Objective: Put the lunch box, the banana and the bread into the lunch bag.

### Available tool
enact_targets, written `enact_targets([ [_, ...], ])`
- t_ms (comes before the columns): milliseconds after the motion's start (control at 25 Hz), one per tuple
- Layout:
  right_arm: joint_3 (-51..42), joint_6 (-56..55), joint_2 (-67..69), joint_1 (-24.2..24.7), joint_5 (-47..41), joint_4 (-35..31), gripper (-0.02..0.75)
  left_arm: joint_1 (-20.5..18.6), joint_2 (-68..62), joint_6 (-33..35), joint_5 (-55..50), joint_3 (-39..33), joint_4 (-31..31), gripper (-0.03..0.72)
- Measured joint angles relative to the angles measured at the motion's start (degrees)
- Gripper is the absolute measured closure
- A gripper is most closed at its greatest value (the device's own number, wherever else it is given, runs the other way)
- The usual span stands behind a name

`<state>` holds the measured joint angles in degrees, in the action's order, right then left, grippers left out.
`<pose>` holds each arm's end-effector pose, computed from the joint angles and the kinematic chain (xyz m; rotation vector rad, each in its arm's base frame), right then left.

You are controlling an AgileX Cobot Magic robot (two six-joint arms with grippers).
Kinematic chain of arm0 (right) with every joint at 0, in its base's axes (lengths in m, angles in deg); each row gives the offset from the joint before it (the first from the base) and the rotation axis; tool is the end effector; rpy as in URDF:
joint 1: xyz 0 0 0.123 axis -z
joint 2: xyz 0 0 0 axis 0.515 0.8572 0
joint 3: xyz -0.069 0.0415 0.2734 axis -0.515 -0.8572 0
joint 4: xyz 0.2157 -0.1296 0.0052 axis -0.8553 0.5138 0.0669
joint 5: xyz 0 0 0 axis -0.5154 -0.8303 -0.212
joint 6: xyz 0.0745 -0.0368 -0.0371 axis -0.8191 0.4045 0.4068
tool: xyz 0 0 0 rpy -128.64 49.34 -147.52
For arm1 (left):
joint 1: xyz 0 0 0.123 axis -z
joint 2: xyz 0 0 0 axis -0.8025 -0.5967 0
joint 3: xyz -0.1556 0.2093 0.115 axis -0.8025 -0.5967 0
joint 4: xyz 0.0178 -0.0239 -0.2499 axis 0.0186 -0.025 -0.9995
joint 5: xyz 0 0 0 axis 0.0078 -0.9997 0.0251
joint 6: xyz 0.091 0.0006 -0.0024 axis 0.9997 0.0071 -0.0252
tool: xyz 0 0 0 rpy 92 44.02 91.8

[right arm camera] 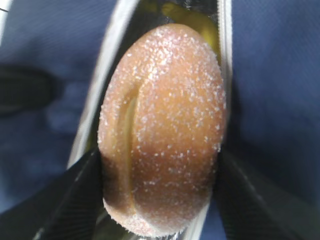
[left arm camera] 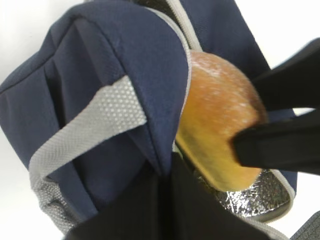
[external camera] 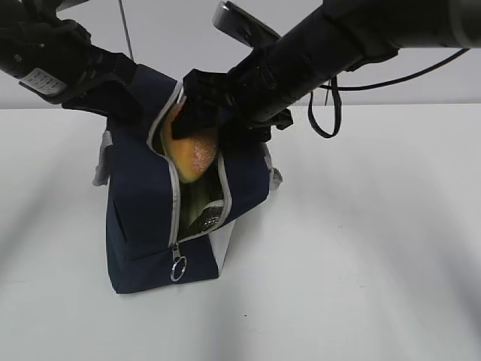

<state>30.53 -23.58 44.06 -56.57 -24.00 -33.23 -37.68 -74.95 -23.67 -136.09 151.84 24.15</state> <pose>0.3649 0.2253 0.2595 -0.5268 2.4852 0.9247 0.3189 -0.1247 0.3070 0.5608 2.4763 -0.5704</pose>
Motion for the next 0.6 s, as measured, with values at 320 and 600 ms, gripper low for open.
enact_targets([
  [320,8.2,0.7,4.9,0.0,-5.8,0.4,0.087,0.0,0.0,0.0,0.0,0.0,0.0,0.691],
  [600,11.5,-3.0,1.4,0.0,-10.2,14.0,0.087,0.0,0.2,0.0,-0.1,0.0,0.0,0.691],
])
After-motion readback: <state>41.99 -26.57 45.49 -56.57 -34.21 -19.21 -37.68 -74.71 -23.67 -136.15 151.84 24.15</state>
